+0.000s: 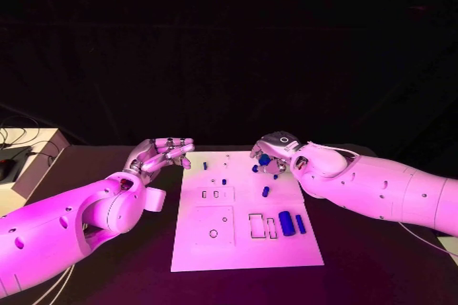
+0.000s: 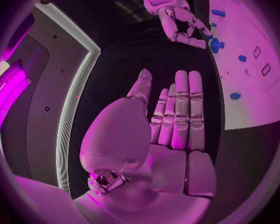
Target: Assemble the parts on the task board
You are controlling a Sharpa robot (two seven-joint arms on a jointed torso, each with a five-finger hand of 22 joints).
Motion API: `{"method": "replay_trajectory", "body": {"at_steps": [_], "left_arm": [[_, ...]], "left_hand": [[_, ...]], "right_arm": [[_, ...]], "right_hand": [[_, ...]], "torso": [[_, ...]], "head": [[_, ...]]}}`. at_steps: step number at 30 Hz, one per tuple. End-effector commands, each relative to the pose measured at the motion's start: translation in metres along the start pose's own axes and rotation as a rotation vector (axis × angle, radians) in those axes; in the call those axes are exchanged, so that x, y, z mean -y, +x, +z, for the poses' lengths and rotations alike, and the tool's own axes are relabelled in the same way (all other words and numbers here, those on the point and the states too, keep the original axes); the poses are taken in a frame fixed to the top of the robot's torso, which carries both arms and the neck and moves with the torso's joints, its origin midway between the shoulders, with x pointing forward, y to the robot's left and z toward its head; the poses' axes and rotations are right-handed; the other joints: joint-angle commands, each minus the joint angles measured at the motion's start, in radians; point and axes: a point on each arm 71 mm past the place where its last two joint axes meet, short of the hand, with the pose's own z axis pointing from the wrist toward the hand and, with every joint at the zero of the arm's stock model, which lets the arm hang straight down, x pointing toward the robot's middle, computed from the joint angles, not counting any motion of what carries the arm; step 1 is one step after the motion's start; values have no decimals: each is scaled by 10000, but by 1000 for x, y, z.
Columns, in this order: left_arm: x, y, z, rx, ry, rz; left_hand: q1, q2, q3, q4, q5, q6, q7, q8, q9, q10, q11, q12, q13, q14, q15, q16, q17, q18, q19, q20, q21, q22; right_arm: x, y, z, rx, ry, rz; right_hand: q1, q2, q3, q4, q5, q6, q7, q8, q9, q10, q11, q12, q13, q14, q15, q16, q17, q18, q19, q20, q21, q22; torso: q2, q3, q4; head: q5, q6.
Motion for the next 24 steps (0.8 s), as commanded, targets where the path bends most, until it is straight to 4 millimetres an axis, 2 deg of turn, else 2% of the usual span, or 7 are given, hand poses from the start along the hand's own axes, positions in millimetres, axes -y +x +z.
{"method": "replay_trajectory", "body": {"at_steps": [1,11,14,22,24], "left_arm": [[1,2,0,-252,50,-27],[0,3,0,-325,34,-62],[0,3,-1,-336,20,-67],[0,1,-1,-328,-12,-46],[0,1,-1,-358,-20,-30]], "left_hand": [[-75,5,-22,6,-2,-14,11,-20,9,-65,29,-56,4,-41,24,-100,-53,92,-109,11,68,-26],[-72,4,-16,18,0,-10,11,-22,7,-70,31,-57,3,-18,30,-181,-137,104,-130,24,106,-68],[-87,0,-20,32,-1,-29,27,-25,6,-90,40,-59,2,-10,36,-211,-168,106,-136,29,120,-90],[-86,7,-11,43,-1,-35,23,-21,8,-104,43,-54,3,-10,41,-244,-199,107,-146,35,127,-114],[-61,30,9,40,0,-15,5,-13,11,-89,33,-53,4,-3,36,-263,-219,110,-150,37,132,-131]], "right_arm": [[3,4,0,-627,358,-75],[8,6,3,-821,579,-93],[8,6,3,-772,606,-102],[9,4,4,-565,642,-128],[9,4,4,-555,638,-130]], "right_hand": [[-48,-69,-205,193,346,122,-31,-31,-4,102,-55,-18,9,-216,25,383,359,171,168,-6,414,726],[38,-45,-257,295,502,148,-12,-31,5,-97,-3,-30,-1,-156,62,382,359,284,246,55,-31,1097],[65,-36,-312,300,469,158,-15,-32,2,-244,27,-20,2,-190,84,384,333,325,238,57,-333,1086],[45,39,40,221,485,208,-22,-32,5,-160,11,-36,-6,-182,74,425,259,356,354,57,-715,1286],[23,43,111,203,491,218,-24,-32,3,-150,10,-36,-8,-174,73,443,248,359,379,53,-788,1340]], "torso": [[111,-36,26],[285,-44,110],[295,-70,150],[369,-84,178],[380,-92,181]], "head": [[-70,2],[-143,7],[-236,3],[-353,32],[-348,34]]}}
